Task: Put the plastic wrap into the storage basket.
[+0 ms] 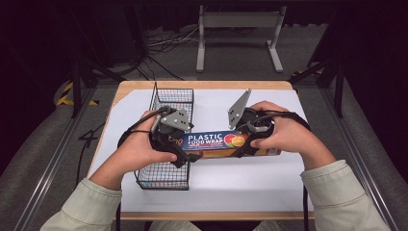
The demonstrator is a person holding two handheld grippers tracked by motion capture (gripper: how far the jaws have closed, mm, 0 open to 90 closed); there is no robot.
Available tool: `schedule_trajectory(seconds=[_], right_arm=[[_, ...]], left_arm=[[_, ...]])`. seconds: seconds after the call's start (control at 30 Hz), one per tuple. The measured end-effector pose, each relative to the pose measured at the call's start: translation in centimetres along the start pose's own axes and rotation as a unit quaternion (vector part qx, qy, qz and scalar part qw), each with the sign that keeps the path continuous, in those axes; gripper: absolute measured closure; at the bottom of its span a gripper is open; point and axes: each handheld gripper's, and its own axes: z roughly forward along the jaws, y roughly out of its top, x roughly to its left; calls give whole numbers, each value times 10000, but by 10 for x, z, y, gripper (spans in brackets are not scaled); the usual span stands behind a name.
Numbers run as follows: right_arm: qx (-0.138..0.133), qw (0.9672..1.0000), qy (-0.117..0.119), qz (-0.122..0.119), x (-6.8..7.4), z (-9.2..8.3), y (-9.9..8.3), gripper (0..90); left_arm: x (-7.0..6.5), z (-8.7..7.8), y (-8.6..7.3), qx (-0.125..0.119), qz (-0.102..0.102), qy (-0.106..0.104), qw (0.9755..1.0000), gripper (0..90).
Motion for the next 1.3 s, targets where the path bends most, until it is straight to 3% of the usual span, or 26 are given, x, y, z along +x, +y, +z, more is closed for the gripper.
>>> schedule_trajectory(seconds=[0.1,0.3,0.53,0.67,0.93,1.07,1.3], right_arm=[[9,10000,-1,4,0,0,0,404],[24,10000,2,-55,-1,3,2,403],[39,9999,63,-150,0,5,6,403],[37,9998,113,-185,1,5,8,401],[-16,9994,178,-311,2,4,7,398],[-53,9992,195,-344,3,3,6,397],[-220,9981,150,-547,3,2,5,390]], left_arm=[[-2,7,2,317,125,-23,9994,100],[-3,16,6,596,219,-29,9980,127],[-2,24,10,821,355,-162,9959,228],[-1,28,11,887,436,-271,9947,292],[2,30,9,789,484,-662,9935,389],[1,29,9,779,422,-679,9937,404],[-5,22,16,977,313,-550,9932,413]])
